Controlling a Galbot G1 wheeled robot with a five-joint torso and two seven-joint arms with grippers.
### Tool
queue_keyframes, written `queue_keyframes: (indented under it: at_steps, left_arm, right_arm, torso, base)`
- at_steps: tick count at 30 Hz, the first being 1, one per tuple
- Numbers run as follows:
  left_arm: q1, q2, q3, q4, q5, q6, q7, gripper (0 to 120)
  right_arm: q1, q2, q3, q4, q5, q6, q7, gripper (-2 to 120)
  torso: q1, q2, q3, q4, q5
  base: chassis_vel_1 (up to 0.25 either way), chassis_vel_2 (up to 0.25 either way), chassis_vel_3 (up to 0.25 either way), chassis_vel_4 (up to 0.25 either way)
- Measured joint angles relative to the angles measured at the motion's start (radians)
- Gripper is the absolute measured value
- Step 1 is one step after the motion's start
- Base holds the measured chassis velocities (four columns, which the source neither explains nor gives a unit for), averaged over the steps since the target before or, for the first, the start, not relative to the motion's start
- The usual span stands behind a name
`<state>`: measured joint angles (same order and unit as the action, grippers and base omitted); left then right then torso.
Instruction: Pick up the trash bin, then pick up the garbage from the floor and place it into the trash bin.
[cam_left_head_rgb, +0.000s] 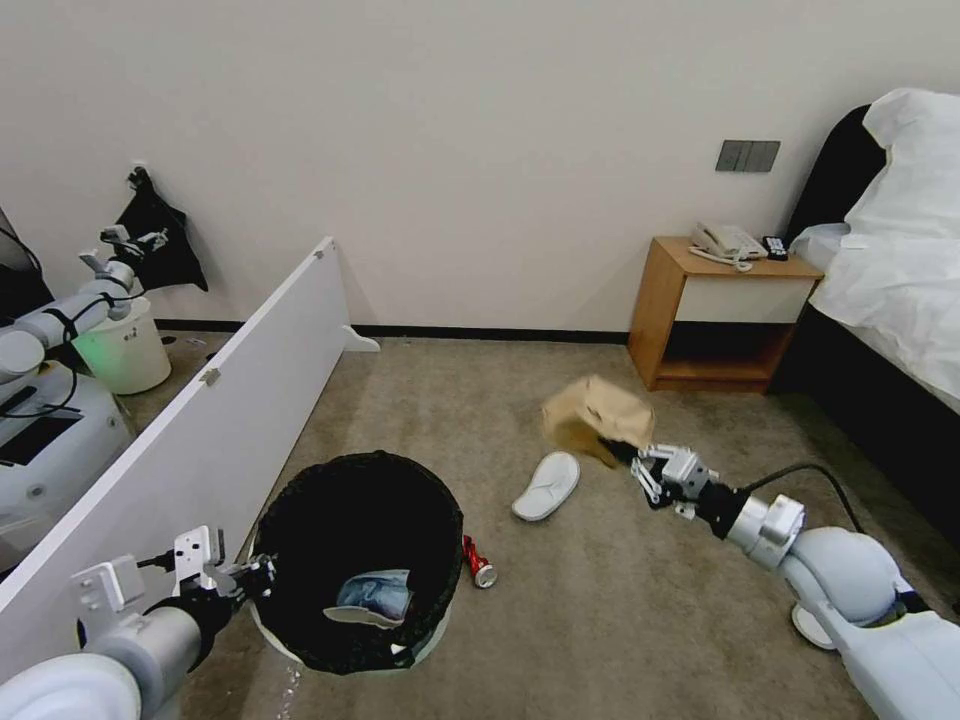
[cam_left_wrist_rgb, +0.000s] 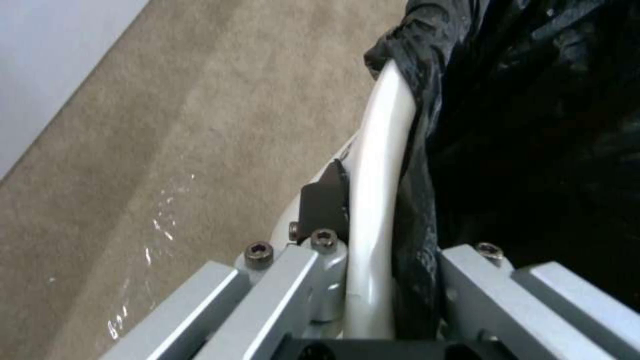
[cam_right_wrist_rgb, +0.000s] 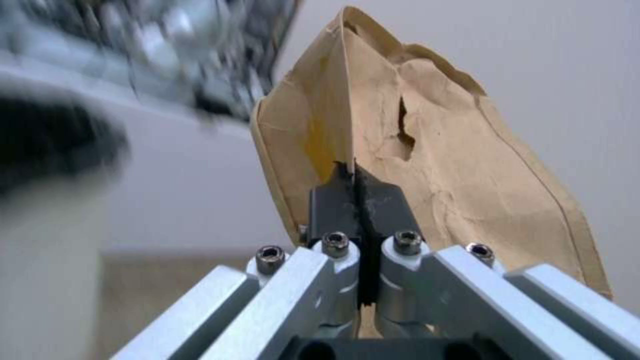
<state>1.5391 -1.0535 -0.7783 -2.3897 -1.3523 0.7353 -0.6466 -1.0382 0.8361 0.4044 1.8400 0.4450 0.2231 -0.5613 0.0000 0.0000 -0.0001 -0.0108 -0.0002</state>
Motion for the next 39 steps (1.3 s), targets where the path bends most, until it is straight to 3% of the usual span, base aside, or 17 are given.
queue_keyframes:
  at_steps: [3, 8, 15, 18, 27, 39]
  left_arm:
    - [0.009, 0.002, 0.005, -0.001, 0.0, 0.0, 0.0, 1]
    - [0.019, 0.003, 0.012, -0.01, 0.0, 0.0, -0.007, 1]
    - [0.024, 0.004, 0.015, -0.019, -0.002, 0.0, -0.012, 1]
    - [0.024, 0.003, 0.01, -0.025, -0.005, 0.0, -0.014, 1]
    - [0.024, -0.006, -0.002, -0.032, -0.006, 0.0, -0.016, 1]
    - [0.023, -0.006, -0.009, -0.045, -0.014, 0.0, -0.023, 1]
  right_arm:
    - [0.021, 0.002, -0.037, 0.07, 0.088, -0.028, 0.012, 0]
    - [0.128, 0.022, -0.211, 0.234, 0.337, -0.093, 0.043, 0]
    - [0.208, 0.029, -0.323, 0.274, 0.451, -0.103, 0.04, 0]
    - [0.297, 0.055, -0.45, 0.276, 0.527, -0.108, 0.022, 0]
    - [0.33, 0.079, -0.571, 0.249, 0.562, -0.115, 0.022, 0]
    - [0.255, 0.048, -0.67, 0.21, 0.503, -0.112, 0.034, 0]
  torso:
    - [0.0, 0.0, 0.0, 0.0, 0.0002]
    - [0.0, 0.0, 0.0, -0.0001, 0.0001]
    - [0.0, 0.0, 0.0, 0.0, 0.0001]
    - [0.0, 0.0, 0.0, 0.0002, -0.0001]
    - [0.0, 0.0, 0.0, 0.0, 0.0002]
    - [0.0, 0.0, 0.0, 0.0001, 0.0002]
  base:
    - [0.0, 0.0, 0.0, 0.0]
    - [0.0, 0.0, 0.0, 0.0]
    - [0.0, 0.0, 0.0, 0.0]
    - [0.0, 0.0, 0.0, 0.0]
    - [0.0, 0.0, 0.0, 0.0]
    - [0.0, 0.0, 0.0, 0.0]
